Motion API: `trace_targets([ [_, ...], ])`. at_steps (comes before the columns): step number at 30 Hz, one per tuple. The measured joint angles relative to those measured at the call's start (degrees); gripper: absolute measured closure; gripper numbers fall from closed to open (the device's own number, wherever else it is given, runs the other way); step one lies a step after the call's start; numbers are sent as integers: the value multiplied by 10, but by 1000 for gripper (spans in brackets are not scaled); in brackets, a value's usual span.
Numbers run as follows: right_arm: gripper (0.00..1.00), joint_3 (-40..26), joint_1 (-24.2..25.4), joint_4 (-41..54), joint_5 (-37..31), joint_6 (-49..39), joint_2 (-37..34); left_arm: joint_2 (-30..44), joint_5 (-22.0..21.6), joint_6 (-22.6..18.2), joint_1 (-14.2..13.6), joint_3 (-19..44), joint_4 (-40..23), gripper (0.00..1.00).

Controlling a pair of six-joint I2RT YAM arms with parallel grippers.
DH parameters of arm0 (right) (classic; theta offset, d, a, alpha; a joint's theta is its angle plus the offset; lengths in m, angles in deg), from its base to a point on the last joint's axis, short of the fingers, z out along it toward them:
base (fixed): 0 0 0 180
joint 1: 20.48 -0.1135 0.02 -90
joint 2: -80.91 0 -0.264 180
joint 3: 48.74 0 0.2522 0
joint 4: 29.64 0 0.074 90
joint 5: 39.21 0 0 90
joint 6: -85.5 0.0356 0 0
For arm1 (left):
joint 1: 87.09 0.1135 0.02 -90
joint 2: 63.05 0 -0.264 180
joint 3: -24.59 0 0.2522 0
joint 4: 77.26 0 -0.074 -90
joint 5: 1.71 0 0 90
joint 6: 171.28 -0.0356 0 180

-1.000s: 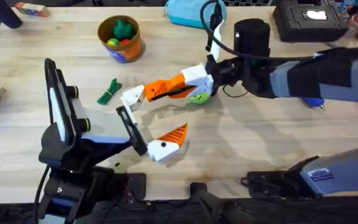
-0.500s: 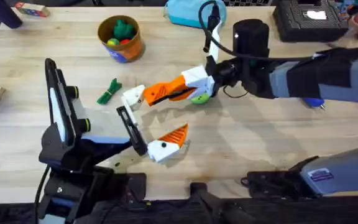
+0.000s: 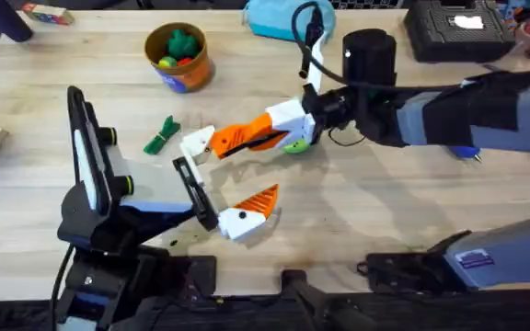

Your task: Pick up the gripper from the table and insert it into the empty holder that is missing its gripper. Then pick up a screw, insert it into the mounting hole, and use the screwdriver to tighten it. Finally, clean up the table by picking up the vegetable and placing it into the bucket.

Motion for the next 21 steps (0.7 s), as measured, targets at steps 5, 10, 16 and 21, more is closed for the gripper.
trace_targets([
  [5,991,0,-4,0,0,0,-4,0,0,0,0,0,-2,10],
  [10,991,0,-8,-3,-9,4,-4,0,-1,0,0,0,-3,10],
  [16,992,0,-20,-9,-27,16,-4,0,-3,1,3,0,-5,10],
  [21,992,-2,-29,-10,-42,23,-4,0,-2,2,3,0,-7,10],
])
